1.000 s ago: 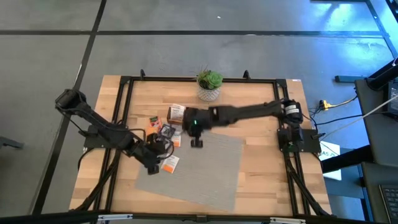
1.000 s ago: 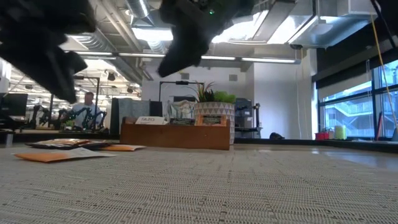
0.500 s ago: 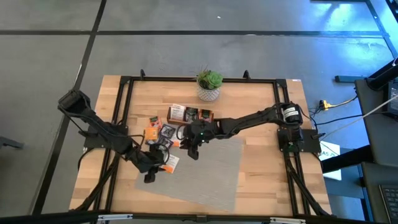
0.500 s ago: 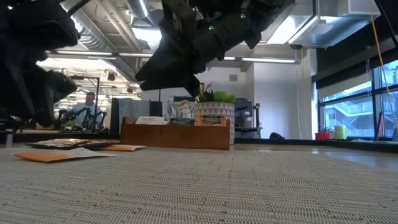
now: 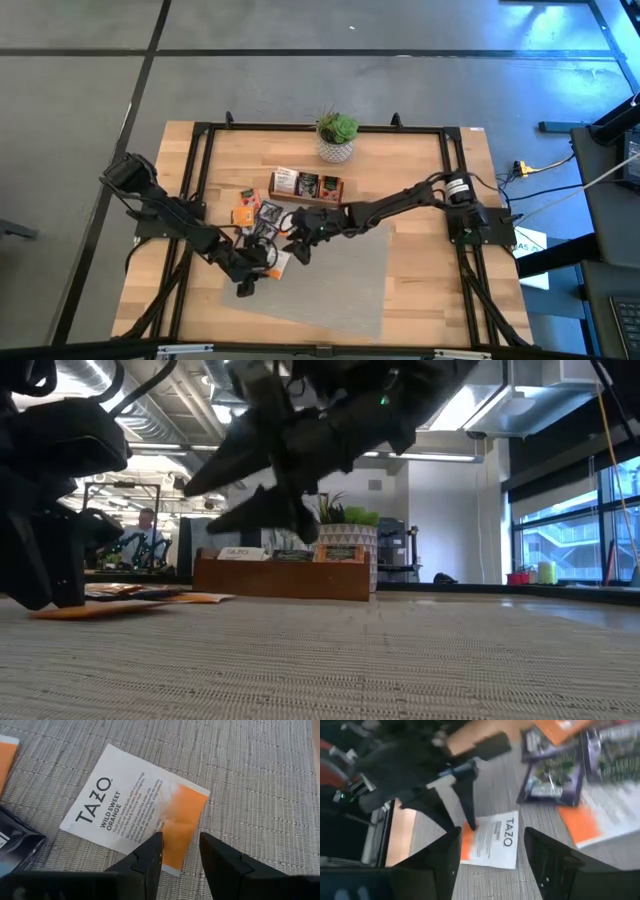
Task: Pick & Place Tea
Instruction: Put the white tea bag into the left section of the wooden organizer
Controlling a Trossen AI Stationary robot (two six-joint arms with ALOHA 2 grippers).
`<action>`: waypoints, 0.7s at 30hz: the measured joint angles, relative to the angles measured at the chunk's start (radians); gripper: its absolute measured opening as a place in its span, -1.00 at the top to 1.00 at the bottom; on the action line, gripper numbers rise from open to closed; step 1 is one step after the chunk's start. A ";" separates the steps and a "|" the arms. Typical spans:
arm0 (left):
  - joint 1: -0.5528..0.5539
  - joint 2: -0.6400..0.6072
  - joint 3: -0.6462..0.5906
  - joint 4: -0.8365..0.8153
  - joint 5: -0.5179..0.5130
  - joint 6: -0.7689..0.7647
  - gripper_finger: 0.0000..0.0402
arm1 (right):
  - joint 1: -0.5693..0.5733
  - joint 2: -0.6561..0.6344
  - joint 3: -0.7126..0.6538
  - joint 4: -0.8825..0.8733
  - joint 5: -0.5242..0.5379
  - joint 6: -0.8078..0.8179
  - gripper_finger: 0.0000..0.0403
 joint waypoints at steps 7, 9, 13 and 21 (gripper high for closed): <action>-0.018 0.004 -0.001 0.001 -0.026 0.022 0.37 | -0.002 0.079 0.013 0.003 -0.053 0.149 0.00; -0.025 0.005 -0.001 0.001 -0.038 0.031 0.37 | -0.002 0.091 0.013 0.007 -0.071 0.165 0.03; -0.029 0.006 -0.002 0.000 -0.055 0.050 0.37 | -0.001 0.112 0.013 -0.001 -0.080 0.196 0.08; -0.026 0.006 -0.002 0.005 -0.059 0.066 0.37 | -0.002 0.124 0.013 -0.031 -0.079 0.260 0.19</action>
